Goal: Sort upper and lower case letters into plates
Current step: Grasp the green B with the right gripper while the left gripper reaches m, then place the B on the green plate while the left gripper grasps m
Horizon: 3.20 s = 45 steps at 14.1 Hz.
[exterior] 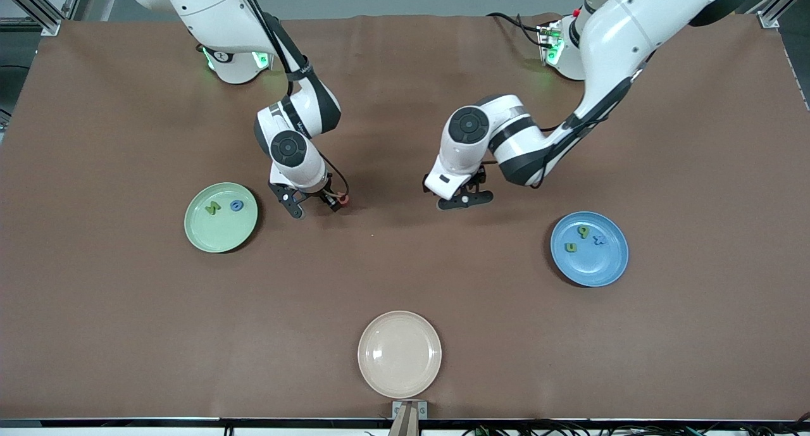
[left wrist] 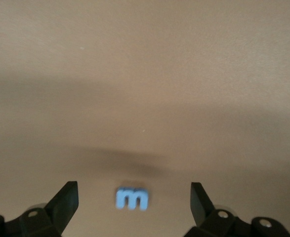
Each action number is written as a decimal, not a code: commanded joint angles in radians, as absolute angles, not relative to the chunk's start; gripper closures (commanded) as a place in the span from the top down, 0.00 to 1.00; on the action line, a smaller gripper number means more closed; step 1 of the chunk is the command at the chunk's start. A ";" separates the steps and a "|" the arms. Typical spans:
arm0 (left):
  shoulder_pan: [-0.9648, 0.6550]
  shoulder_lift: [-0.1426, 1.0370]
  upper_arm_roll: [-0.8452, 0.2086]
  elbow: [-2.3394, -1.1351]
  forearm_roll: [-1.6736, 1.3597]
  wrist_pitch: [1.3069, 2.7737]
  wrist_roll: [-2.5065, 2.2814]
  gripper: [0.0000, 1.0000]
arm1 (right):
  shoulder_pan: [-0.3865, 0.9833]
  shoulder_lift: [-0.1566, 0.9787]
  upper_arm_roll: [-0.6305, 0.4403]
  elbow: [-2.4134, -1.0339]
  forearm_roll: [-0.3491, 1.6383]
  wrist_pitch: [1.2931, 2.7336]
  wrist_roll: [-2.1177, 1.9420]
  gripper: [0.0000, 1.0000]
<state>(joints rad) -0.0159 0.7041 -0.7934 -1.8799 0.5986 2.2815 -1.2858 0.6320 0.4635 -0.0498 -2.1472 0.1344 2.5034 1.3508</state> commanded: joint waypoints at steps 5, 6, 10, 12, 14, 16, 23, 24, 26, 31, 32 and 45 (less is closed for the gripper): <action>-0.080 0.726 -0.724 -1.919 0.598 2.341 -1.382 0.86 | 0.655 0.462 -0.057 -2.164 0.123 2.519 1.368 0.37; -0.080 0.724 -0.724 -1.936 0.597 2.341 -1.385 0.78 | 0.657 0.460 -0.057 -2.164 0.123 2.519 1.365 0.32; -0.078 0.726 -0.724 -1.956 0.592 2.339 -1.384 0.72 | 0.661 0.462 -0.057 -2.158 0.120 2.519 1.359 0.07; -0.078 0.723 -0.726 -1.962 0.589 2.336 -1.384 0.72 | 0.655 0.460 -0.057 -2.143 0.120 2.514 1.345 0.02; -0.080 0.721 -0.726 -1.962 0.589 2.336 -1.385 0.71 | 0.638 0.453 -0.060 -2.131 0.120 2.503 1.293 0.01; -0.083 0.722 -0.727 -1.963 0.588 2.336 -1.396 0.64 | 0.605 0.446 -0.061 -2.115 0.120 2.499 1.238 0.01; -0.101 0.726 -0.727 -1.963 0.588 2.336 -1.420 0.47 | 0.408 0.325 -0.060 -2.117 0.123 2.359 0.837 0.02; -0.101 0.727 -0.727 -1.965 0.588 2.336 -1.420 0.43 | 0.375 0.304 -0.060 -2.121 0.124 2.338 0.775 0.02; -0.101 0.727 -0.726 -1.970 0.588 2.336 -1.420 0.33 | 0.310 0.284 -0.060 -2.128 0.124 2.309 0.680 0.02; -0.078 0.690 -0.726 -1.970 0.591 2.327 -1.411 0.24 | 0.183 0.279 -0.060 -2.187 0.123 2.341 0.464 0.02; -0.065 0.664 -0.727 -1.967 0.589 2.318 -1.405 0.24 | 0.163 0.279 -0.060 -2.195 0.124 2.345 0.433 0.02; 0.462 0.636 -0.790 -1.824 0.604 2.233 -0.824 0.24 | 0.049 0.377 -0.061 -2.192 0.123 2.465 0.239 0.04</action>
